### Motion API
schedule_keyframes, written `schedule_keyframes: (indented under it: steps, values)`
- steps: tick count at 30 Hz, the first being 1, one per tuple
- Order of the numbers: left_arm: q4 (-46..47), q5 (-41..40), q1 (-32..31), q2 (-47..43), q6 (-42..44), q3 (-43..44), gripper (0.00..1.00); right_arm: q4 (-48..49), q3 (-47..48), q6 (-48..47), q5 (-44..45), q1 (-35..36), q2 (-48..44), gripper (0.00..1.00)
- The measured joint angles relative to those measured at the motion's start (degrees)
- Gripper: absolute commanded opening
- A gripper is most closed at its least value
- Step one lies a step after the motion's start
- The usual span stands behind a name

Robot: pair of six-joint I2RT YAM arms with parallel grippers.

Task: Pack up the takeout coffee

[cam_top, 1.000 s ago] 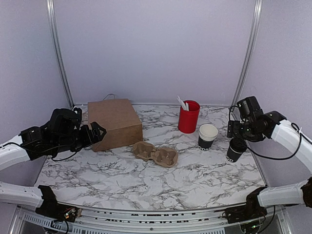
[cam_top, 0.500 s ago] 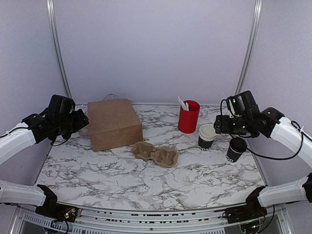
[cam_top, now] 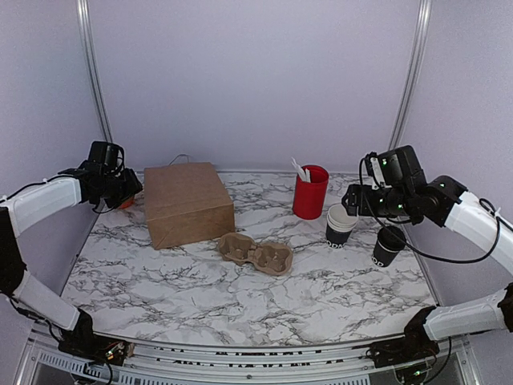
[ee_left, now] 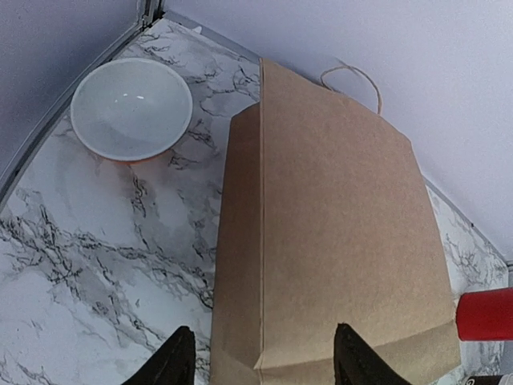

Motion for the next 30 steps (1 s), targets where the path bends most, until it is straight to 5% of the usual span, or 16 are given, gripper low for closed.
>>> schedule_keyframes:
  steps: [20,30]
  values:
    - [14.0,5.7,7.6,33.7,7.1,23.6,0.57,-2.3,1.1,1.2,-2.2,0.5,-5.2,0.87]
    - [14.5,7.5,8.0,41.2,5.0,33.3,0.43,-4.9,1.7,1.5,-2.0,0.5,-6.5,0.87]
